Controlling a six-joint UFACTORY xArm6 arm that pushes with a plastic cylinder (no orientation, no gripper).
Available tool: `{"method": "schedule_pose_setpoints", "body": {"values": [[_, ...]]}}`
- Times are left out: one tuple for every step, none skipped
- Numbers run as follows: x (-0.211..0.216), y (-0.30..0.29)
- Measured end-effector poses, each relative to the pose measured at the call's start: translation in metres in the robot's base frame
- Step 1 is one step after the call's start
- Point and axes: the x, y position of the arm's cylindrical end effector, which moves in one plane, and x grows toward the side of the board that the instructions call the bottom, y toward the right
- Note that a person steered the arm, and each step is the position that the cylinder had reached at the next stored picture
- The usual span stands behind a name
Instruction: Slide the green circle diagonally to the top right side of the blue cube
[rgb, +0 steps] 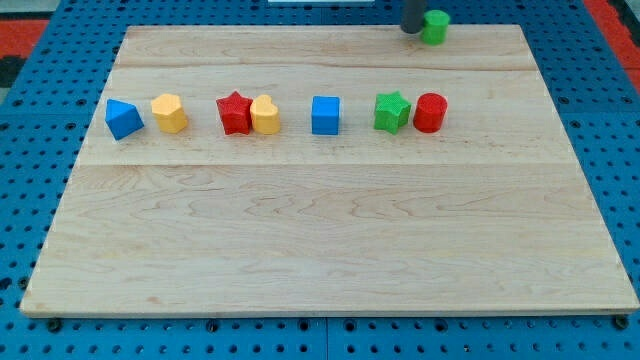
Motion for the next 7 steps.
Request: {"method": "schedule_pose_setpoints", "body": {"values": [[0.045, 0.003], [0.054, 0.065], [-0.004, 0.086], [-0.004, 0.086], [-0.002, 0.032], [0.056, -0.050], [0.087, -0.069]]}}
